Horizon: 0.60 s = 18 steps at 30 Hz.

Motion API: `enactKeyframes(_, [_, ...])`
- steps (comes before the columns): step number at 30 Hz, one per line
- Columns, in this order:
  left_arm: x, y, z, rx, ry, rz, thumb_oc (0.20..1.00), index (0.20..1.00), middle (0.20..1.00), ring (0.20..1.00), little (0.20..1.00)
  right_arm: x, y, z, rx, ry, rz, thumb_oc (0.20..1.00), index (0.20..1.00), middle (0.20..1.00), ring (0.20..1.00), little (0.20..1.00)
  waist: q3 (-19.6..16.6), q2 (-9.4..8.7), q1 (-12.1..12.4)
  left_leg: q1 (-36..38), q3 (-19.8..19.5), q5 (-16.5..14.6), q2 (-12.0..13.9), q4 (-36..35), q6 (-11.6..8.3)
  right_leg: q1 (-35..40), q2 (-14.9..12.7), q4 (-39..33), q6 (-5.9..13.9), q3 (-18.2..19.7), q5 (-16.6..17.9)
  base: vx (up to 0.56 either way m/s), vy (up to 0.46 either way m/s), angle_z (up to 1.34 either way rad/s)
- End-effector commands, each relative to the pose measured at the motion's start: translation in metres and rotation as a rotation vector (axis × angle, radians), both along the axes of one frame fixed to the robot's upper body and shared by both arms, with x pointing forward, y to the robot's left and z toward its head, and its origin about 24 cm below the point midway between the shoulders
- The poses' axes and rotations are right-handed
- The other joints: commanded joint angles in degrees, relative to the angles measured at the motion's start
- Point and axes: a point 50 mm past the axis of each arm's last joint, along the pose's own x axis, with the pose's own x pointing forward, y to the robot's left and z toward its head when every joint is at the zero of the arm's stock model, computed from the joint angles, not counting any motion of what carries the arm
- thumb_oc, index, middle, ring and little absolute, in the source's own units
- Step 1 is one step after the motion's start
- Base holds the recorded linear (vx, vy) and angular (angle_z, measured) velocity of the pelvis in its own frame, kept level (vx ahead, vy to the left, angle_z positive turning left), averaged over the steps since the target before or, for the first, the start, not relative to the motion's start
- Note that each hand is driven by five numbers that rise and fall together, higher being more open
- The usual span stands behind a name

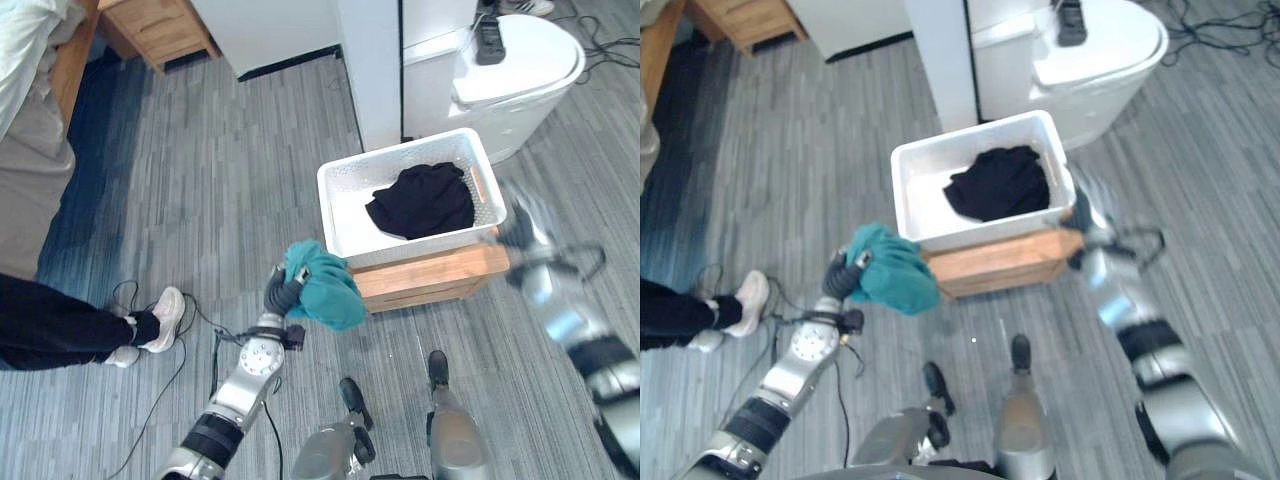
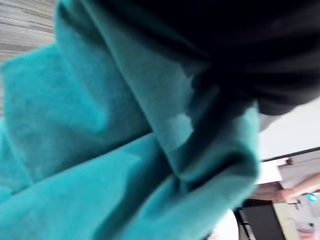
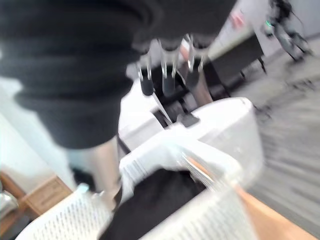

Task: Tidy up the quilt and then pick up the clothes from the bed and put them into the laundry hamper.

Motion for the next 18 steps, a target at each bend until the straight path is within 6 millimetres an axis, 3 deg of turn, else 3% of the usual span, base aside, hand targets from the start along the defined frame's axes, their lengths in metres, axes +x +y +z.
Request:
enactKeyframes(1, [0.008,-0.002,0.038,-0.097,-0.182,-0.039,0.200,0.200,0.200,0.200,0.200,-0.011,-0.010,-0.008,-0.069,0.006,-0.028,1.000,1.000,1.000,1.000,1.000,-4.3,-2.37,-2.5,4.2,1.4,-5.2,2.7,0.1,-3.67,-1.0,-2.1,1.3,7.88,2.5,-4.9,0.06,0.065,-0.35])
enactKeyframes(2, [0.010,0.001,0.073,-0.140,-0.320,-0.067,0.200,0.200,0.200,0.200,0.200,-0.037,-0.027,-0.044,-0.052,0.138,-0.088,1.000,1.000,1.000,1.000,1.000,-4.5,-2.83,-3.8,5.0,1.8,-5.8,2.8,0.1,-3.71,-0.5,-2.0,1.2,8.08,2.9,-5.2,0.01,0.019,-0.35])
enactKeyframes(3, [0.009,0.002,0.073,-0.139,-0.320,-0.068,0.200,0.200,0.200,0.200,0.200,-0.037,-0.027,-0.044,-0.051,0.138,-0.088,1.000,1.000,1.000,1.000,1.000,-4.6,-2.92,-3.7,4.9,1.9,-5.5,2.8,0.1,-3.72,-0.7,-1.9,1.1,7.98,3.0,-5.0,0.04,0.031,-0.27])
enactKeyframes(7, [0.015,0.016,0.118,-0.152,-0.515,-0.012,0.200,0.200,0.200,0.200,0.200,-0.087,-0.045,-0.101,0.028,0.360,-0.187,1.000,1.000,1.000,1.000,1.000,-5.4,-3.99,-5.6,6.1,2.8,-6.0,3.0,0.1,-3.92,-0.3,-1.7,1.2,8.03,3.9,-5.3,0.04,0.015,-0.18])
enactKeyframes(8, [0.031,0.024,0.131,-0.048,-0.547,0.068,0.200,0.200,0.200,0.200,0.200,-0.105,-0.049,-0.122,0.084,0.456,-0.226,1.000,1.000,1.000,1.000,1.000,-5.0,-4.49,-6.8,6.2,3.2,-6.2,3.0,0.1,-4.00,-0.8,-1.5,1.6,8.27,4.6,-5.5,0.00,0.031,-0.15])
enactKeyframes(10, [0.039,0.027,0.137,0.010,-0.555,0.103,0.200,0.200,0.200,0.200,0.200,-0.112,-0.049,-0.128,0.103,0.486,-0.234,1.000,1.000,1.000,1.000,1.000,-4.7,-4.86,-7.1,5.9,3.4,-5.8,3.0,0.1,-4.07,-1.4,-1.4,1.9,8.23,5.0,-5.2,-0.03,0.024,-0.28])
enactKeyframes(13, [0.101,0.042,0.170,0.358,-0.489,0.312,0.200,0.200,0.200,0.200,0.200,-0.159,-0.054,-0.165,0.137,0.690,-0.292,1.000,1.000,1.000,1.000,1.000,-1.4,-6.41,-11.0,3.3,4.5,-4.4,2.6,0.1,-4.59,-5.9,-1.8,3.9,9.00,6.7,-4.7,-0.08,0.029,-0.20])
enactKeyframes(18, [0.122,0.053,0.173,0.344,-0.357,0.376,0.200,0.200,0.200,0.200,0.200,-0.168,-0.050,-0.180,0.216,0.736,-0.360,1.000,1.000,1.000,1.000,1.000,0.7,-6.55,-12.4,1.1,4.9,-3.7,2.1,0.1,-4.54,-8.9,-1.6,4.4,9.19,8.1,-3.8,-0.04,0.011,-0.22])
